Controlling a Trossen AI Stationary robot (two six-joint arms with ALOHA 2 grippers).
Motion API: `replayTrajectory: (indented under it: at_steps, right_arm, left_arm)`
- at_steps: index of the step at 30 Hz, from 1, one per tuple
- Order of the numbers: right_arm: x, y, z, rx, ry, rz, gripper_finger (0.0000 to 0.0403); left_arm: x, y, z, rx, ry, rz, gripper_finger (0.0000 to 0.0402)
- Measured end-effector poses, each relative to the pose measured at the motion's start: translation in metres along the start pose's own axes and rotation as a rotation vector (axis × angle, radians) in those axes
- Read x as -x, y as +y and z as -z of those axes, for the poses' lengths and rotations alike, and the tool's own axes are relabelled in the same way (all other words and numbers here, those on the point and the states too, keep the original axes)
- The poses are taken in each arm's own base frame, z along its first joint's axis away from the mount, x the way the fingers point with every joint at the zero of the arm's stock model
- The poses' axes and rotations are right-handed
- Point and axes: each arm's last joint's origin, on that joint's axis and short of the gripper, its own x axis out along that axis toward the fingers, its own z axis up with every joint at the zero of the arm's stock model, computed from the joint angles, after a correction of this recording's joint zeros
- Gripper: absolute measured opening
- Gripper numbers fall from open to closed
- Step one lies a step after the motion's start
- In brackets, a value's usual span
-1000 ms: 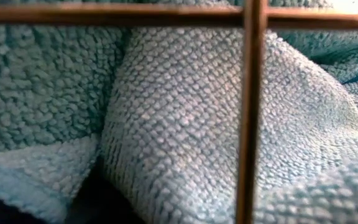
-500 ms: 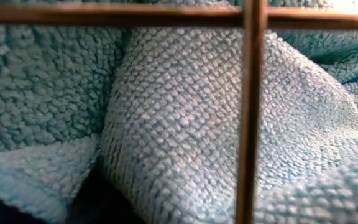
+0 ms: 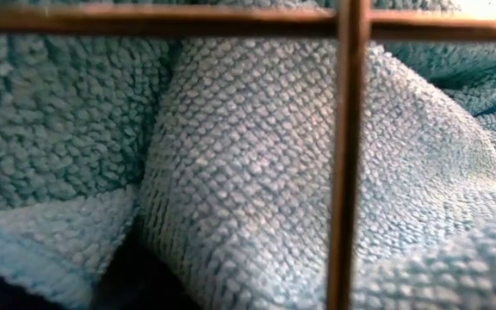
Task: Sort microfiber towel by color & place in baskets
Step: Put the blue towel into the left wire basket
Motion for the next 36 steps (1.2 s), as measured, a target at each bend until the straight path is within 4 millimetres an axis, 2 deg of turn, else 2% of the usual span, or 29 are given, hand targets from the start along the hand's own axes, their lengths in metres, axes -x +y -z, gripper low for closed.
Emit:
replayTrajectory:
  at_steps: [3, 8, 16, 19, 25, 30, 36]
  right_arm:
    - [-0.001, 0.0, 0.001, 0.0, 0.005, 0.0, 0.0143]
    - [-0.001, 0.0, 0.002, 0.0, 0.006, 0.0, 0.0142]
    - [-0.001, 0.0, 0.002, -0.001, 0.009, 0.0, 0.0135]
    - [-0.001, 0.0, 0.002, 0.011, 0.009, 0.0, 0.0134]
    - [-0.001, 0.0, 0.002, 0.011, 0.009, 0.0, 0.0134]
    - [-0.001, 0.0, 0.002, 0.012, 0.01, 0.0, 0.0134]
    - [-0.003, 0.0, 0.007, 0.012, 0.027, 0.001, 0.0134]
  left_arm:
    - [0.001, 0.002, 0.0, 0.01, 0.036, -0.088, 0.0084]
    - [-0.005, -0.007, -0.004, -0.03, 0.071, -0.062, 0.0084]
    - [-0.027, -0.017, 0.006, -0.1, 0.175, -0.119, 0.0084]
    - [-0.032, -0.017, 0.004, -0.11, 0.152, -0.192, 0.0084]
    - [-0.046, -0.005, -0.004, -0.105, 0.173, -0.279, 0.0084]
    - [-0.067, 0.013, -0.017, -0.089, 0.191, -0.33, 0.0084]
    - [-0.099, 0.026, -0.03, -0.047, 0.177, -0.172, 0.0084]
